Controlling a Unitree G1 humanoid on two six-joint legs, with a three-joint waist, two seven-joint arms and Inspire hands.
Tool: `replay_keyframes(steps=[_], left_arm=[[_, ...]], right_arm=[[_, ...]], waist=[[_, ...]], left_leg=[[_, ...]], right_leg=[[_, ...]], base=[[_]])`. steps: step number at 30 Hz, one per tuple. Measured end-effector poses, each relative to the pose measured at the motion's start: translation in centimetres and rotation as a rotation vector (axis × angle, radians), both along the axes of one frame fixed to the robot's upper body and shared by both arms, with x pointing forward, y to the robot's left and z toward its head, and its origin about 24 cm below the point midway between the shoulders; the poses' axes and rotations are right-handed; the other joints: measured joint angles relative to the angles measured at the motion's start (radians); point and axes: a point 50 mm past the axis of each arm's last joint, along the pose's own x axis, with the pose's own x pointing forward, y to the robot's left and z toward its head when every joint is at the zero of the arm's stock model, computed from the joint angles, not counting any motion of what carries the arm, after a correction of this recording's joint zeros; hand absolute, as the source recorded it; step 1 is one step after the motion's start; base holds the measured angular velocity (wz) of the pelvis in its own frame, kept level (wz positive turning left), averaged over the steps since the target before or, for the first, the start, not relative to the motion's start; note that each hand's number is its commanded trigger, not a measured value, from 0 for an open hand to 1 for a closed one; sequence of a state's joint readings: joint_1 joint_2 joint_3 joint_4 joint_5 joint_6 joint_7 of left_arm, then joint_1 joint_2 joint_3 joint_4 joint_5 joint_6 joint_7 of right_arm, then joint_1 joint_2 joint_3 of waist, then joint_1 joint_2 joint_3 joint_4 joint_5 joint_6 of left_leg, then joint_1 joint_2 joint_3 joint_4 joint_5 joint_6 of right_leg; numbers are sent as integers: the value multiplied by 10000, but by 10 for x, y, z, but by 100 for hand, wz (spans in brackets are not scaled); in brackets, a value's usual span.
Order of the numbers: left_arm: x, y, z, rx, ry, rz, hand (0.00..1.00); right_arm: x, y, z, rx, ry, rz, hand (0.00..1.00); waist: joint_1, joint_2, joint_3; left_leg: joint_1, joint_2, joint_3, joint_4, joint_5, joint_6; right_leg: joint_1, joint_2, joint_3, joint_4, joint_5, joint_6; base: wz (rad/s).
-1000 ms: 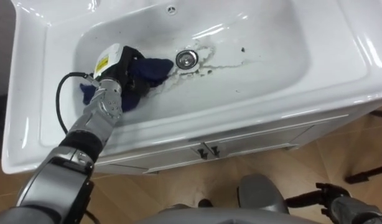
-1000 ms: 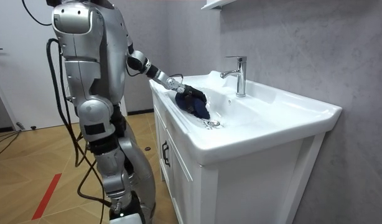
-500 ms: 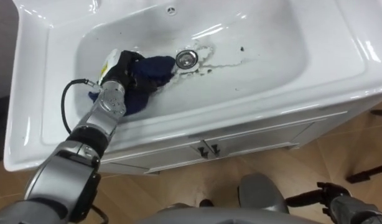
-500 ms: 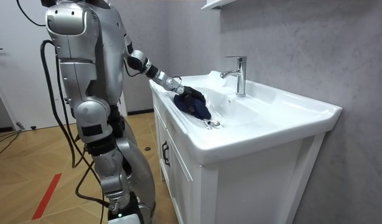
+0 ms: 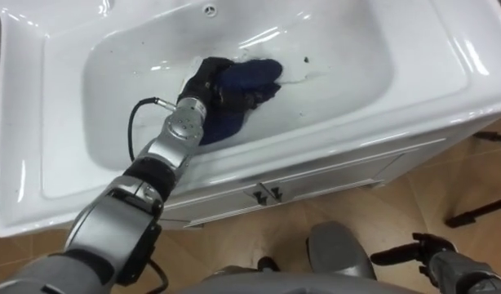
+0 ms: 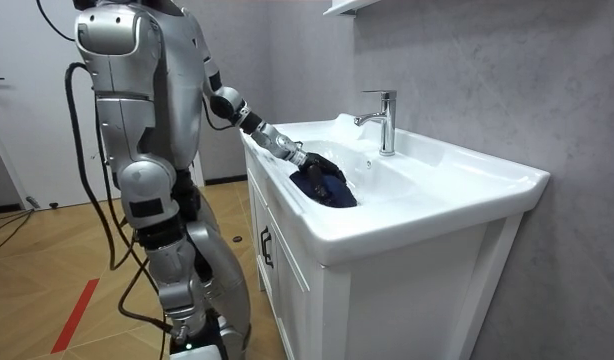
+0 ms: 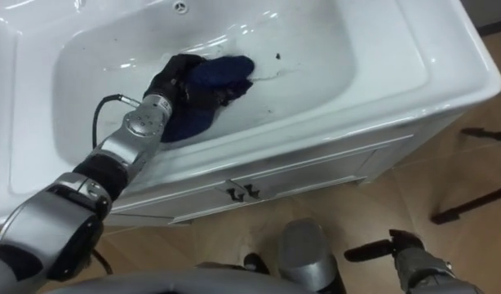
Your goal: Wipe basin
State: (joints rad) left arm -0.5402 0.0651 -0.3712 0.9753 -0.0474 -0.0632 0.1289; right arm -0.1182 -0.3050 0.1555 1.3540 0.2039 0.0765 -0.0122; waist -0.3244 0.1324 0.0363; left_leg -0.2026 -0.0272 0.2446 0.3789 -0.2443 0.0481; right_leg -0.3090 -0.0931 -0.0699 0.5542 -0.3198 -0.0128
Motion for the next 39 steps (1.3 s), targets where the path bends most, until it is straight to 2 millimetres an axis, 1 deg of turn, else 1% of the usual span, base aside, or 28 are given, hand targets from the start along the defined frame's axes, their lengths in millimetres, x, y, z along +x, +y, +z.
replay_keyframes(steps=[4,8,9,14,17,21,22,23,25,26,28,29,30,32,33,37,39], left_arm=[[1,-10,6,-34,-276,-587,100],[2,-15,9,-14,-349,-971,100],[3,-17,10,12,-374,-1039,100],[4,-19,13,-176,-491,-1058,100],[5,-21,15,-230,-564,-1093,100],[6,-24,19,-250,-743,-1223,100],[6,-28,21,-262,-874,-1396,100],[5,-35,26,-298,-1105,-1718,100],[6,-44,35,-387,-1470,-2149,100],[5,-50,39,-447,-1645,-2398,100],[4,-56,43,-518,-1823,-2625,100],[4,-58,45,-556,-1930,-2683,100],[4,-59,47,-585,-2003,-2738,100],[4,-61,49,-648,-2100,-2794,100],[4,-62,50,-665,-2142,-2820,100],[4,-69,64,-890,-2734,-3056,100],[3,-75,70,-932,-3116,-3262,100]], right_arm=[[3,0,1,25,-101,35,0],[0,1,0,80,-75,40,0],[0,1,0,112,-83,-1,0],[-1,1,-1,156,-45,7,0],[-5,1,-2,211,19,-1,0],[-4,1,-1,214,-10,-5,0],[-6,1,-2,219,47,-10,0],[-4,0,-1,230,-28,9,0],[-5,-1,-1,228,6,-56,0],[-5,-1,-1,220,12,-30,0],[-5,-2,0,185,-15,50,0],[-5,-4,0,133,-17,82,0],[-6,-6,1,64,17,129,0],[-7,-8,2,-4,59,185,0],[-8,-9,2,-10,78,196,0],[-10,-10,2,-23,39,301,0],[-10,-11,3,-74,-12,370,0]], waist=[[-7,-6,5],[-36,14,14],[-57,36,27],[-96,137,87],[-149,143,94],[-270,125,107],[-281,122,110],[-299,158,119],[-302,203,124],[-309,274,113],[-307,289,125],[-321,353,130],[-330,411,152],[-324,544,158],[-322,573,159],[-313,579,161],[-315,556,177]], left_leg=[[-136,47,164,7,0,0],[-137,105,397,9,0,0],[-137,143,566,10,-1,1],[-152,159,795,11,-1,2],[-142,152,821,10,-1,1],[-160,152,849,22,-3,1],[-183,145,849,22,-3,1],[-230,144,847,32,-4,3],[-314,146,849,36,-4,3],[-317,151,851,40,-4,3],[-317,167,874,40,-4,3],[-316,187,905,44,-5,1],[-316,206,967,48,-5,1],[-317,220,1060,61,-5,1],[-317,222,1074,65,-5,1],[-317,247,1101,138,-6,0],[-311,250,1128,149,-8,-3]], right_leg=[[-115,-56,-68,20,-2,-2],[-128,-77,-74,3,-3,-5],[-143,-72,-63,-6,-3,-6],[-275,-56,120,29,-4,-5],[-275,-57,139,69,-7,-2],[-379,-57,176,103,-16,-17],[-445,-64,211,162,-26,-22],[-480,-72,198,178,-41,-19],[-582,-72,196,213,-41,-20],[-594,-39,274,222,-41,-22],[-592,38,400,231,-38,-31],[-596,52,408,214,-31,-42],[-594,62,407,198,-29,-47],[-603,60,414,198,-40,-65],[-605,59,418,201,-46,-72],[-585,60,422,233,-64,-103],[-590,60,434,265,-62,-107]], base=[[6],[0],[0],[-8],[-6],[-3],[-4],[0],[2],[-8],[-15],[-13],[-6],[0],[0],[-2],[0]])
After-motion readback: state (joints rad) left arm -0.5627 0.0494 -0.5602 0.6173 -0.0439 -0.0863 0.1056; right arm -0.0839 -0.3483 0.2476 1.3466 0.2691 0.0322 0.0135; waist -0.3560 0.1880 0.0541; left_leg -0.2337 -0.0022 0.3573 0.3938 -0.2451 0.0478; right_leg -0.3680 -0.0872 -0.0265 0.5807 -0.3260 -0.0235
